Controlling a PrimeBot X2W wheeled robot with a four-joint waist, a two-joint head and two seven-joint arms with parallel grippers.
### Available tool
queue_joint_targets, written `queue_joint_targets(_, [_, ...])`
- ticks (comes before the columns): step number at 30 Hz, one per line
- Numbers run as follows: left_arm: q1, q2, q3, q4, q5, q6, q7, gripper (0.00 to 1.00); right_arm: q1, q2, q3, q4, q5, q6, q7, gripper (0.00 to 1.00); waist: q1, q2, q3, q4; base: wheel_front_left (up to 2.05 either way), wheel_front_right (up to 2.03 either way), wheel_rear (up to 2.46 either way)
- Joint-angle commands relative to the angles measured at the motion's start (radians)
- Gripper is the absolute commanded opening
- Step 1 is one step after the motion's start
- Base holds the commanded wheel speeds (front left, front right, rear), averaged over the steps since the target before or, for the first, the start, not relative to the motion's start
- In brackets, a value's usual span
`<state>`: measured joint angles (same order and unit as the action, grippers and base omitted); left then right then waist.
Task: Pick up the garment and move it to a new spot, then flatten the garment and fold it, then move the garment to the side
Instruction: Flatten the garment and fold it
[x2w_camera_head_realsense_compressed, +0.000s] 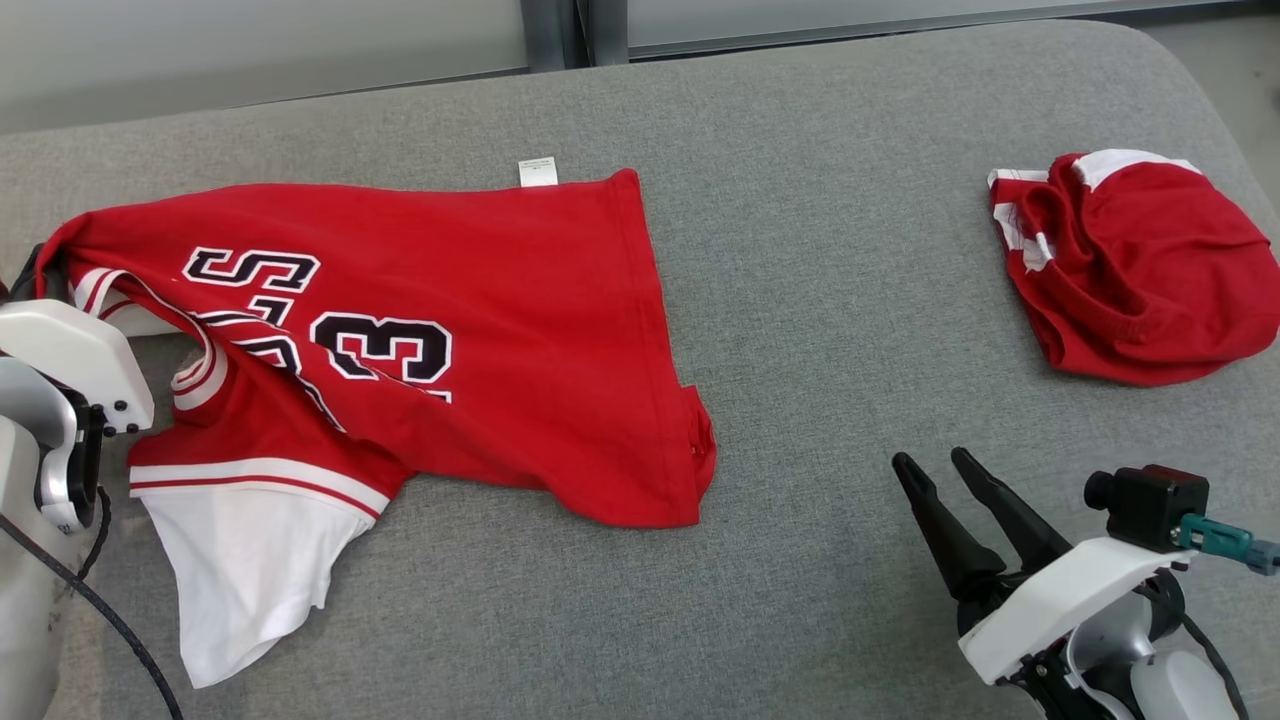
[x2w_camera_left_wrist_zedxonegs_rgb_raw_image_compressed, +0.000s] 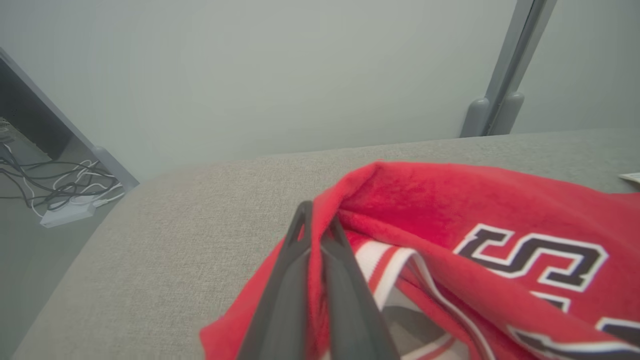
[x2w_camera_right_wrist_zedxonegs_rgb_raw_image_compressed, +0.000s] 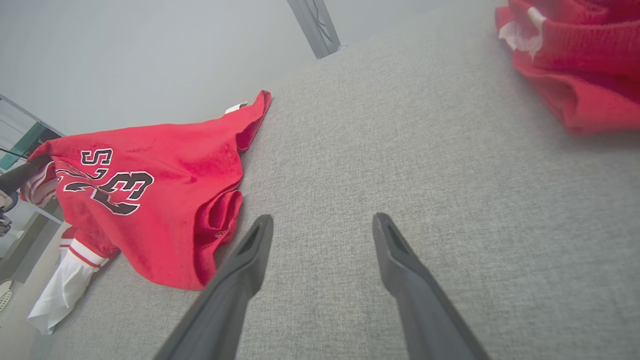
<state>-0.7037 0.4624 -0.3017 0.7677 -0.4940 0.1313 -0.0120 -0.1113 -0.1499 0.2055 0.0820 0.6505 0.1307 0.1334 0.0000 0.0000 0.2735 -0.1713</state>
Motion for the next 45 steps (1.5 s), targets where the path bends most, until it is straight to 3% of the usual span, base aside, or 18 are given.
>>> queue_joint_targets(1, [0.007,0.001,0.007,0.007,-0.008,0.011,-0.004,0.00,-0.009,-0.006,0.005,0.003,0.006,0.000,-0.006,1.00,0.0000,0.0000,0.001,0.001,0.00,0.00,0.00])
queue_joint_targets(2, [0.011,-0.001,0.010,0.013,-0.013,0.013,-0.005,0.15,-0.012,-0.006,0.011,0.003,0.007,0.000,-0.006,1.00,0.0000,0.0000,0.002,0.002,0.00,0.00,0.00])
queue_joint_targets(3, [0.013,-0.003,0.013,0.016,-0.015,0.016,-0.011,0.40,-0.017,-0.007,0.018,0.004,0.007,0.000,-0.005,1.00,0.0000,0.0000,0.003,0.003,0.00,0.00,0.00])
queue_joint_targets(4, [0.012,-0.004,0.015,0.018,-0.017,0.022,-0.019,1.00,-0.022,-0.009,0.026,0.003,0.008,0.000,-0.003,1.00,0.0000,0.0000,0.005,0.005,0.00,0.00,0.00])
queue_joint_targets(15, [0.034,-0.041,-0.001,-0.054,-0.005,0.018,-0.140,1.00,-0.083,-0.092,0.165,0.025,-0.077,0.000,-0.014,1.00,0.0000,0.0000,-0.009,0.069,0.00,0.00,0.00])
queue_joint_targets(20, [0.098,-0.086,-0.016,-0.172,-0.016,0.031,-0.180,1.00,-0.138,-0.174,0.275,0.089,-0.203,0.000,-0.042,1.00,0.0000,0.0000,-0.016,0.123,0.00,0.00,0.00])
queue_joint_targets(24, [0.180,-0.125,-0.030,-0.292,-0.022,0.057,-0.194,1.00,-0.169,-0.193,0.321,0.150,-0.232,0.000,-0.074,1.00,0.0000,0.0000,-0.021,0.167,0.00,0.00,0.00])
queue_joint_targets(31, [0.354,-0.170,-0.055,-0.517,-0.033,0.120,-0.196,1.00,-0.213,-0.149,0.315,0.258,-0.162,0.000,-0.127,1.00,0.0000,0.0000,-0.027,0.222,0.00,0.00,0.00])
queue_joint_targets(39, [0.462,-0.182,-0.083,-0.661,-0.023,0.167,-0.179,1.00,-0.262,-0.090,0.316,0.388,-0.091,0.000,-0.122,1.00,0.0000,0.0000,-0.027,0.259,0.00,0.00,0.00])
queue_joint_targets(40, [0.468,-0.182,-0.086,-0.672,-0.022,0.171,-0.176,1.00,-0.267,-0.085,0.318,0.406,-0.082,0.000,-0.113,0.84,0.0000,0.0000,-0.028,0.262,0.00,0.00,0.00])
queue_joint_targets(41, [0.473,-0.180,-0.088,-0.680,-0.021,0.172,-0.172,1.00,-0.270,-0.079,0.320,0.423,-0.071,0.000,-0.108,0.49,0.0000,0.0000,-0.028,0.265,0.00,0.00,0.00])
queue_joint_targets(43, [0.479,-0.179,-0.091,-0.694,-0.019,0.181,-0.166,1.00,-0.275,-0.071,0.317,0.451,-0.052,0.000,-0.101,0.25,0.0000,0.0000,-0.029,0.267,0.00,0.00,0.00])
queue_joint_targets(44, [0.483,-0.177,-0.092,-0.698,-0.018,0.183,-0.165,1.00,-0.276,-0.067,0.314,0.460,-0.043,0.000,-0.103,0.00,0.0000,0.0000,-0.030,0.266,0.00,0.00,0.00])
queue_joint_targets(45, [0.488,-0.176,-0.091,-0.702,-0.018,0.185,-0.164,1.00,-0.276,-0.062,0.307,0.468,-0.028,0.000,-0.108,0.00,0.0000,0.0000,-0.031,0.264,0.00,0.00,0.00])
